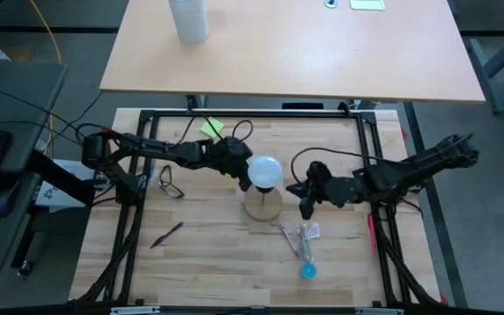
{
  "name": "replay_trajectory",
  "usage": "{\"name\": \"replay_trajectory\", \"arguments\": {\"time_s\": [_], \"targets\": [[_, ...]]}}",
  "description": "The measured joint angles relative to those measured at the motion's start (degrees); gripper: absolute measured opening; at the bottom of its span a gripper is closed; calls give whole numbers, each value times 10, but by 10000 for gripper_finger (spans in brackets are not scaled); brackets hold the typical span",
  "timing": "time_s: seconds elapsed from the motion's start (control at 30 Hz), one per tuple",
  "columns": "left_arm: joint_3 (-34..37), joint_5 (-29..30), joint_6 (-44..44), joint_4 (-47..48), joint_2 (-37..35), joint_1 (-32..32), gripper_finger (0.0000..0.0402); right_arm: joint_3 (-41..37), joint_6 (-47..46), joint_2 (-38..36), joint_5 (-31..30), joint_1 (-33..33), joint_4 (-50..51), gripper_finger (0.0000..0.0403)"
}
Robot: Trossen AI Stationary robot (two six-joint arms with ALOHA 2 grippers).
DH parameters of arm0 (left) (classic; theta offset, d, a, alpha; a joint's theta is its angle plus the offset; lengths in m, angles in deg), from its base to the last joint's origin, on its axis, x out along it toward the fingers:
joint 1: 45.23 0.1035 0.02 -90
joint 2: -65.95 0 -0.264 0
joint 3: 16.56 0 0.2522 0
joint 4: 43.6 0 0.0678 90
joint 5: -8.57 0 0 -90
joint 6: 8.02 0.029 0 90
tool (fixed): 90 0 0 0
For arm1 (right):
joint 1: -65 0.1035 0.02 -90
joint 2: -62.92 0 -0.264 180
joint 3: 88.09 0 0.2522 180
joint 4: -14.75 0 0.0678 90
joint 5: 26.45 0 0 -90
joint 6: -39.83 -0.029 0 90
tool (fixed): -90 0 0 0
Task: Screw lightbulb
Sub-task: Remove the lightbulb from the lamp
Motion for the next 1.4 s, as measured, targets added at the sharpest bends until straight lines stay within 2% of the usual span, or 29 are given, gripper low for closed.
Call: {"name": "replay_trajectory", "arguments": {"time_s": [0.1,0.2,0.4,0.53,0.83,0.97,1.17,1.4], "targets": [[0,31,25,15,-31,16,0,0,0,0,29,12,-2,0],[0,57,50,-11,-73,40,0,0,8,0,36,24,-19,0],[-1,30,54,-107,-144,72,0,0,77,7,41,26,-160,0],[-1,23,64,-113,-168,56,0,0,91,30,48,25,-208,0],[0,25,68,-125,-142,11,0,0,94,93,37,14,-311,0],[-1,25,64,-157,-138,1,0,0,104,95,2,11,-317,0],[-1,22,62,-164,-137,0,0,0,110,94,-12,3,-319,0],[-1,-18,33,-164,-138,-7,0,0,110,94,-37,3,-315,0]]}}
